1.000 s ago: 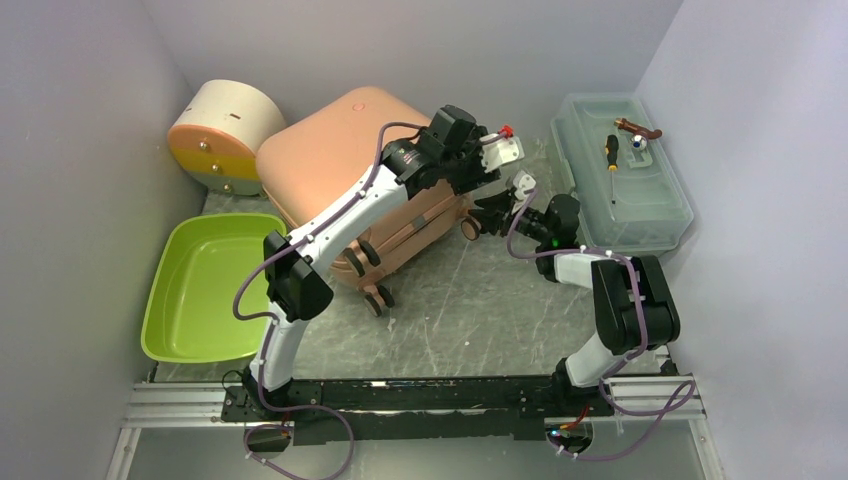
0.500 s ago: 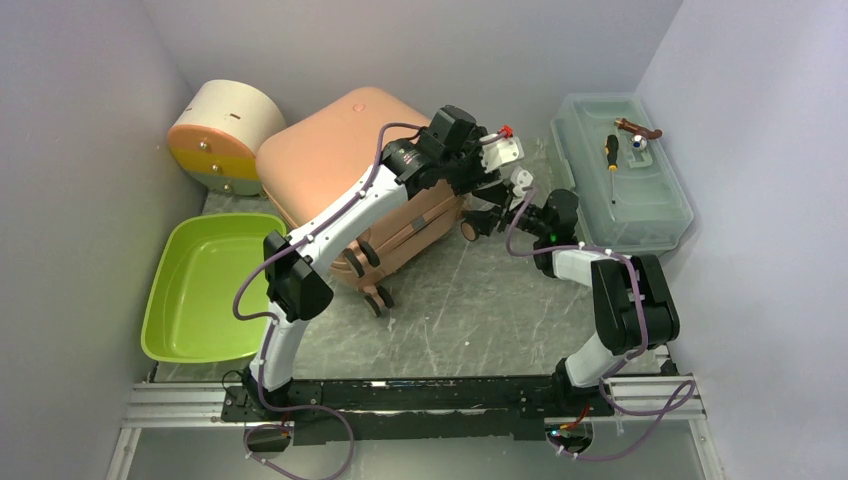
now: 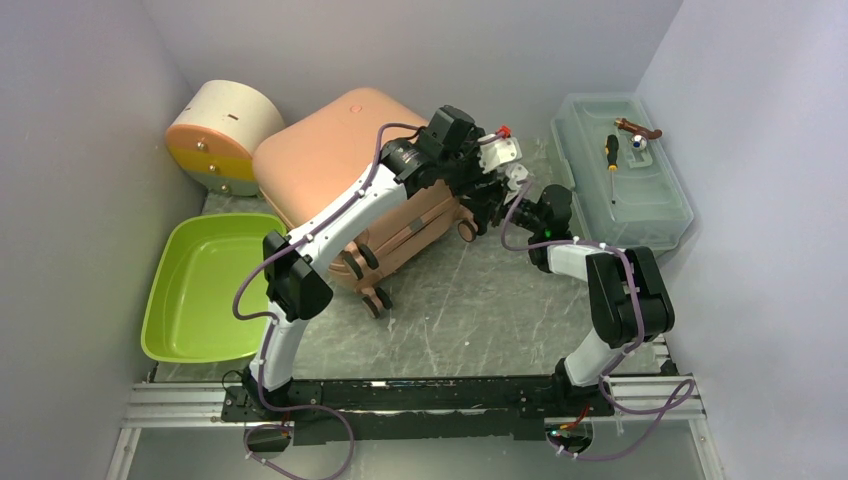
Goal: Open, take out, and arrange the luggage
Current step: Pick up the zipper from the luggage.
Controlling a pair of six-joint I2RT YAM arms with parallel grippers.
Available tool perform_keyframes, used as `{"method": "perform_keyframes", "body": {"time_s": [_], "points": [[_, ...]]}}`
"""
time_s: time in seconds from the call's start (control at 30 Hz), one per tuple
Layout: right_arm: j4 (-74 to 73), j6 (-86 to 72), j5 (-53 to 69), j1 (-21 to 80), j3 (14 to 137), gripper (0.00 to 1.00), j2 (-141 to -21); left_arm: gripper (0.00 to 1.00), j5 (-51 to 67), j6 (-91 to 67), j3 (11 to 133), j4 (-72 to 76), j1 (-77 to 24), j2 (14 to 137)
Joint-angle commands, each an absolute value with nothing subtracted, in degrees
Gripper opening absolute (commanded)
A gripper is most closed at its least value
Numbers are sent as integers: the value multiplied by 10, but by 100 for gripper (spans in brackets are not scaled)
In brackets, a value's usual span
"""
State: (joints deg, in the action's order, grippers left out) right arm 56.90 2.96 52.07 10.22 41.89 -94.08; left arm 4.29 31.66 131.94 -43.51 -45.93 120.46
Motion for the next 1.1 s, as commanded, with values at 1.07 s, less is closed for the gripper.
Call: {"method": "perform_keyframes", "body": {"time_s": [1.07], "points": [[539,19,491,110,437,52,-966,0,24,158,1392,-350,-436,1083]]}}
